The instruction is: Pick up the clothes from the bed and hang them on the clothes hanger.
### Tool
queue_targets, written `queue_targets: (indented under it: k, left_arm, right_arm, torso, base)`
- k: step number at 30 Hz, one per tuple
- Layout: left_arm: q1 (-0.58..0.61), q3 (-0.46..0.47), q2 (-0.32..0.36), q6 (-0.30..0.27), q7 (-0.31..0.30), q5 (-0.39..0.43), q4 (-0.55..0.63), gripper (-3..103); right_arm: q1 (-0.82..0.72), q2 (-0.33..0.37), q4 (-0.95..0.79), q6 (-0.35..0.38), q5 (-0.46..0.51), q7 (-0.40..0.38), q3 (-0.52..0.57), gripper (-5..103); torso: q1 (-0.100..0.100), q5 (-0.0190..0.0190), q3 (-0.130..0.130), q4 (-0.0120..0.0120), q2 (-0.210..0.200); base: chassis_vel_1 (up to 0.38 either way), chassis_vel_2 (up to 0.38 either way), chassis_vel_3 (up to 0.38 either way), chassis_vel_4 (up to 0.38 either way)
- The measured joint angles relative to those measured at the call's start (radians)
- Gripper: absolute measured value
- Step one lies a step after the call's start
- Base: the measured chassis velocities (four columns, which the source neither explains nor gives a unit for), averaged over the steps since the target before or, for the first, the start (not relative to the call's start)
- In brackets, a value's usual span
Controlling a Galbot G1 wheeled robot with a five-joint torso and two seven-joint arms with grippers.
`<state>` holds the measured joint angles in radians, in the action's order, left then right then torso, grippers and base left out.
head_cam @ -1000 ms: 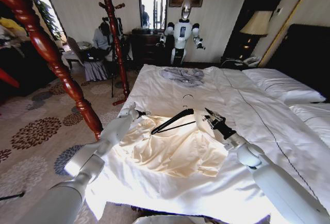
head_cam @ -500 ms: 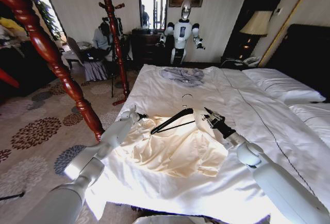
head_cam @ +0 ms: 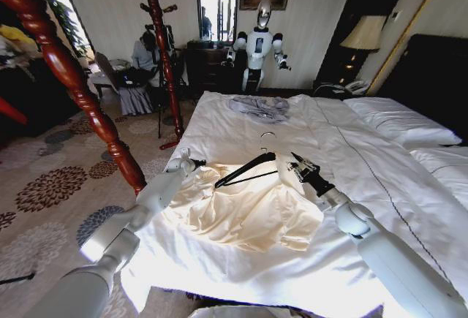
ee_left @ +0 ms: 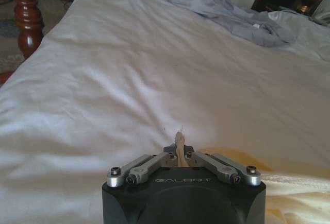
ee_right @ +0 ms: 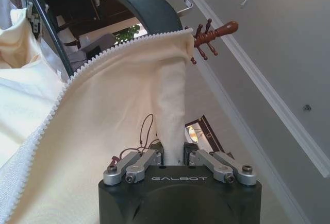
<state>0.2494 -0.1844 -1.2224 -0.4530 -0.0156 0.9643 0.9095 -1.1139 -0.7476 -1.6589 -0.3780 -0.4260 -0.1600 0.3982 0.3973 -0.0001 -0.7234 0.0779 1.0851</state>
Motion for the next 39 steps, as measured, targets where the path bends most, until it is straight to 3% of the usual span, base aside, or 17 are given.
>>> queue_targets:
  k: [10, 16, 28, 30, 39]
  left_arm:
    - [0.049, 0.017, 0.170, 0.047, -0.056, 0.051, 0.323, 0]
    - [0.041, 0.044, 0.242, 0.028, -0.106, 0.116, 0.508, 0]
    - [0.011, 0.012, 0.290, -0.038, -0.239, 0.191, 0.713, 0]
    - [0.015, -0.005, 0.288, -0.049, -0.279, 0.195, 0.749, 0]
    - [0.024, -0.031, 0.275, -0.057, -0.329, 0.202, 0.805, 0]
  right_arm:
    - [0.051, -0.006, 0.026, 0.070, 0.087, -0.016, -0.015, 18]
    - [0.097, 0.007, 0.016, 0.102, 0.123, -0.021, -0.030, 18]
    - [0.108, -0.015, 0.029, 0.127, 0.117, -0.021, -0.068, 18]
    - [0.107, -0.023, 0.044, 0.149, 0.151, -0.027, -0.086, 18]
    - [0.110, -0.034, 0.066, 0.171, 0.168, -0.031, -0.112, 18]
  torso:
    - [0.000, 0.0000, 0.000, -0.0001, 0.000]
    - [0.000, -0.0001, 0.000, 0.0000, 0.000]
    - [0.000, 0.0001, 0.000, 0.0001, 0.000]
    - [0.000, 0.0003, 0.000, 0.0001, 0.000]
    - [0.000, 0.0002, 0.000, 0.0000, 0.000]
  base:
    - [0.000, 0.000, 0.000, 0.000]
    - [0.000, 0.000, 0.000, 0.000]
    - [0.000, 0.000, 0.000, 0.000]
    - [0.000, 0.000, 0.000, 0.000]
    - [0.000, 0.000, 0.000, 0.000]
